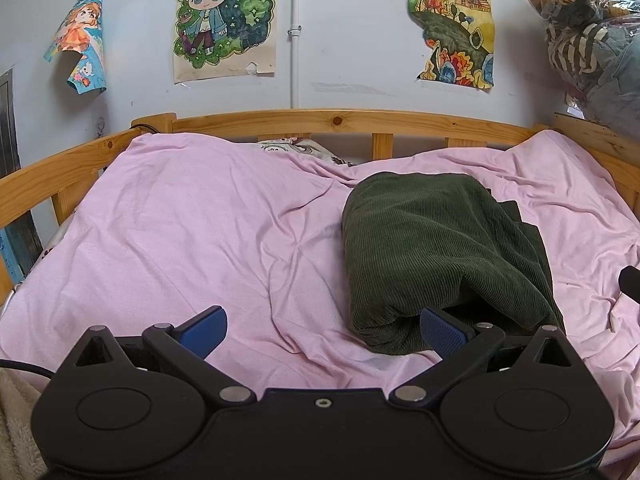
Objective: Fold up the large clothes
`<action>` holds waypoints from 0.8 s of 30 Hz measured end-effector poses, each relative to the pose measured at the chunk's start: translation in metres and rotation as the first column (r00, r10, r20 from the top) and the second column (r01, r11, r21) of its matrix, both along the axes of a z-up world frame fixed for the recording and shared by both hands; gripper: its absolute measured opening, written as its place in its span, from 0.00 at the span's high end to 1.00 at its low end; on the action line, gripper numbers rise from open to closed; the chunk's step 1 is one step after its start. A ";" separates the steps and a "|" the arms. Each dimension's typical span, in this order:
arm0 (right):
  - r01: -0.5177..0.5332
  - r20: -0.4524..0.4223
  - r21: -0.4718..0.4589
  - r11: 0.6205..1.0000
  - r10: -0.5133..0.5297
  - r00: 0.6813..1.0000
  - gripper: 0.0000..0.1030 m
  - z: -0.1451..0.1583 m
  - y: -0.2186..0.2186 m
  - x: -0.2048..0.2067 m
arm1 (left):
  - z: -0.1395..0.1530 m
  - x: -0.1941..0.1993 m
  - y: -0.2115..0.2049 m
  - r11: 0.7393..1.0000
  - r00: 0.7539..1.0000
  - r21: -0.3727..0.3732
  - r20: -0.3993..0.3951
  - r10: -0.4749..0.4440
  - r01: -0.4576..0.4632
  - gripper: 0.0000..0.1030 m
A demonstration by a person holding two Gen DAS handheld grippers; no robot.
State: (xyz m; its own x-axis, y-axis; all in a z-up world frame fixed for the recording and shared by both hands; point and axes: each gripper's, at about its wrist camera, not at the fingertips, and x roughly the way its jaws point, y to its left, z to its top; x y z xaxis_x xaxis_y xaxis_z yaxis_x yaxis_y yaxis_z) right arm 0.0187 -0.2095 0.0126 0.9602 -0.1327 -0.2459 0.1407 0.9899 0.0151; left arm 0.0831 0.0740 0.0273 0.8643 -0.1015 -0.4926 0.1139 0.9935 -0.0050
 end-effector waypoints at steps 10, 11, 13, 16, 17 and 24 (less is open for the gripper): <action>0.001 -0.001 0.000 1.000 -0.001 1.000 0.00 0.000 0.000 0.000 | -0.002 0.001 0.001 1.000 1.000 -0.004 -0.006 -0.002 0.002 0.01; 0.001 -0.001 0.000 1.000 -0.001 1.000 0.00 0.000 0.001 0.000 | -0.002 0.001 0.000 1.000 1.000 -0.004 -0.007 -0.002 0.002 0.01; 0.001 -0.001 0.001 1.000 -0.001 1.000 0.00 0.000 0.000 0.000 | -0.001 0.001 0.001 1.000 1.000 -0.005 -0.007 -0.002 0.002 0.01; 0.001 -0.001 0.000 1.000 -0.001 1.000 0.00 0.000 0.001 0.000 | -0.001 0.001 0.001 1.000 1.000 -0.006 -0.008 -0.001 0.001 0.01; 0.001 -0.001 0.000 1.000 -0.001 1.000 0.00 0.000 0.001 0.000 | -0.001 0.001 0.001 1.000 1.000 -0.006 -0.008 -0.002 0.002 0.01; 0.002 -0.001 0.001 1.000 -0.002 1.000 0.00 0.000 0.001 0.000 | -0.002 0.001 0.000 1.000 1.000 -0.007 -0.008 -0.002 0.002 0.01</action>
State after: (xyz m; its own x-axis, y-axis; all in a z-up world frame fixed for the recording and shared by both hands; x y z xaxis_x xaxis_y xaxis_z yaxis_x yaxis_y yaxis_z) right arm 0.0188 -0.2086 0.0125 0.9598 -0.1340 -0.2466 0.1423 0.9897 0.0160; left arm 0.0839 0.0744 0.0258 0.8601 -0.1069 -0.4989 0.1158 0.9932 -0.0132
